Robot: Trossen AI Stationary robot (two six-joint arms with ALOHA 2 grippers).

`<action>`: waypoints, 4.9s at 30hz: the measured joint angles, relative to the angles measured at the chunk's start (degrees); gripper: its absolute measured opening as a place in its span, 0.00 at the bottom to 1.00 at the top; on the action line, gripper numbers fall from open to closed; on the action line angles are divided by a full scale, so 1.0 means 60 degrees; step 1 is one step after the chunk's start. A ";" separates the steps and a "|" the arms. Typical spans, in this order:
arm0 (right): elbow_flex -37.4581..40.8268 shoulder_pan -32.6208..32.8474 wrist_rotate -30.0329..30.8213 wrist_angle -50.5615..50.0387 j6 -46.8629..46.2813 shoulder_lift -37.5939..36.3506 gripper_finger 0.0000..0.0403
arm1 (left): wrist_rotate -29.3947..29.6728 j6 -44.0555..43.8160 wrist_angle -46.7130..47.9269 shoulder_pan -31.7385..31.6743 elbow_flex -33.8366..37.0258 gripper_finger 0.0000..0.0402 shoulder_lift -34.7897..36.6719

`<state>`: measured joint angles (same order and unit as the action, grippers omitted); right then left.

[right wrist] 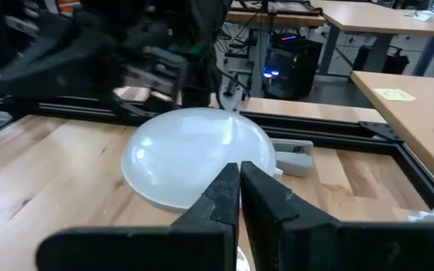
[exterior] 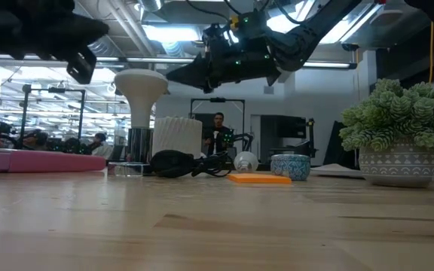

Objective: Screw lightbulb
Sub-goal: Insert the lightbulb into the silver lamp

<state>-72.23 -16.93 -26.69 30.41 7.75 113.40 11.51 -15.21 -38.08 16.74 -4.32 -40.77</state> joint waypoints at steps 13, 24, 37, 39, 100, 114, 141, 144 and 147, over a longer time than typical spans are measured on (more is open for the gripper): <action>0.0000 0.0004 -0.0322 -0.0015 -0.0229 0.0000 0.05 | -0.2015 -0.0095 0.0766 -0.3414 0.0000 0.00 0.0000; 0.0000 -0.0145 0.0070 -0.0007 0.0036 0.0000 0.05 | -0.1703 -0.0520 0.1052 -0.2843 0.0000 0.00 0.0048; 0.0004 -0.0182 0.0024 -0.0319 -0.0037 0.0222 0.05 | -0.0845 -0.1195 0.3000 -0.2616 0.0007 0.00 0.0892; 0.0004 -0.0210 0.0041 -0.0581 -0.0044 0.0212 0.05 | -0.0789 -0.1179 0.3301 -0.2391 0.0007 0.00 0.1031; 0.0000 -0.0765 0.0130 -0.2508 0.0044 -0.0956 0.05 | 0.3537 -0.2726 0.1029 -0.1975 -0.1228 0.00 -0.5530; 0.0000 -0.0740 0.0093 -0.2507 0.0262 -0.0965 0.05 | 0.3347 -0.2809 0.3761 -0.0835 -0.1228 0.00 -0.1968; 0.0002 0.0009 0.0623 -0.2616 0.0714 -0.0922 0.05 | 0.4430 -0.0659 0.2445 0.0170 -0.1228 0.00 -0.1290; 0.0000 0.0015 0.0617 -0.2606 0.0714 -0.0922 0.05 | 0.4448 -0.0640 0.2447 0.0170 -0.1228 0.00 -0.1290; 0.0000 0.0015 0.0597 -0.2702 0.0711 -0.0922 0.05 | 0.4515 -0.0643 0.2447 0.0170 -0.1228 0.00 -0.1290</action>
<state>-72.23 -16.84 -23.11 14.20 12.01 107.87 38.60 -19.07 -23.40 17.76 -11.68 -48.51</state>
